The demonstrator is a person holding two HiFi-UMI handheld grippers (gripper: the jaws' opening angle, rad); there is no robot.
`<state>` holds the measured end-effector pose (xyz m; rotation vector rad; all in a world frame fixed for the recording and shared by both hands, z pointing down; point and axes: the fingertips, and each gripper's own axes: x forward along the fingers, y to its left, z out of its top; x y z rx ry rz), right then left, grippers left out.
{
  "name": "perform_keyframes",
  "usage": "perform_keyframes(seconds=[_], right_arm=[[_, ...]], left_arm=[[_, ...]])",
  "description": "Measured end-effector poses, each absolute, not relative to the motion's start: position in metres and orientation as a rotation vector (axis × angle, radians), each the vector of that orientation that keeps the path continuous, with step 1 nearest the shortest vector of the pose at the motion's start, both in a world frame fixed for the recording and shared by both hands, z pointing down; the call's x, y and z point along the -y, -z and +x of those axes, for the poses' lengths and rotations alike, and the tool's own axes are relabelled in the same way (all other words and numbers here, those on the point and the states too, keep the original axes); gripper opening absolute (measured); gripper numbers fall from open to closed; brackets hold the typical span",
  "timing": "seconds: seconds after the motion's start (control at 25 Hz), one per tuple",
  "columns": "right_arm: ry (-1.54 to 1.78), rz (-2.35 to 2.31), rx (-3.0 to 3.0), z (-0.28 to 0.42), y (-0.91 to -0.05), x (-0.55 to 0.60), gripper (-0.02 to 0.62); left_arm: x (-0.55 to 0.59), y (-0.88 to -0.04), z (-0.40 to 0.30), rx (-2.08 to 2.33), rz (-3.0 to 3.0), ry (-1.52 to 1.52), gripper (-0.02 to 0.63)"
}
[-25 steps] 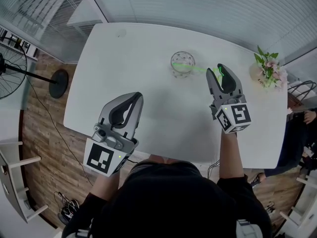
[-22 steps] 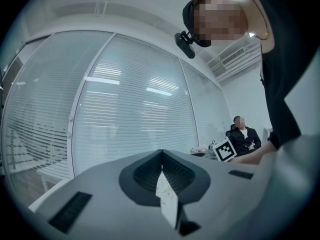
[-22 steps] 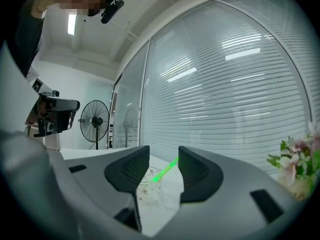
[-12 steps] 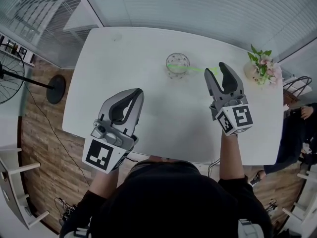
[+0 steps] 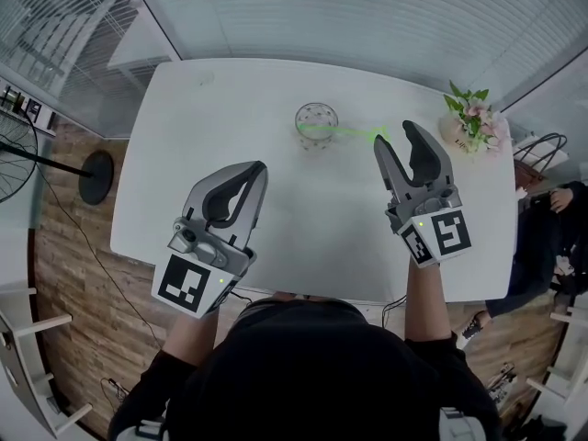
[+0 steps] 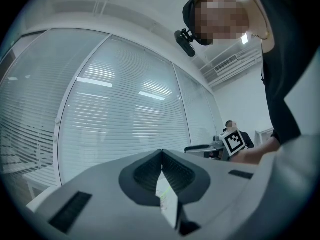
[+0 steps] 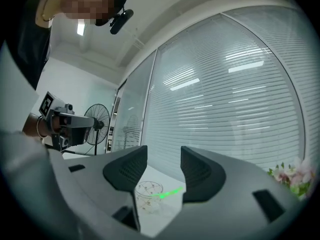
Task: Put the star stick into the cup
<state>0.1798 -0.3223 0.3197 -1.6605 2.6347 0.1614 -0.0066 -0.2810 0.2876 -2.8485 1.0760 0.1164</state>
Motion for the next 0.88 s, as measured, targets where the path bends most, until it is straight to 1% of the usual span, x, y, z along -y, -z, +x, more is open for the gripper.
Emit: perform_keyframes(seconds=[0.64,0.8,0.88], right_arm=[[-0.192,-1.61,-2.668,0.166,-0.297,0.289,0.193],[-0.188,-1.606,-2.669,0.164,-0.296,0.283,0.186],[-0.188,-1.603,-2.674,0.162,-0.296,0.282,0.166]], left_arm=[[0.286,-0.281,0.003,-1.024,-2.859,-0.154,0.014],[0.286,-0.281,0.005,-1.017,-2.861,-0.156,0.014],[0.286,-0.281,0.005,-1.014,-2.862,-0.156,0.014]])
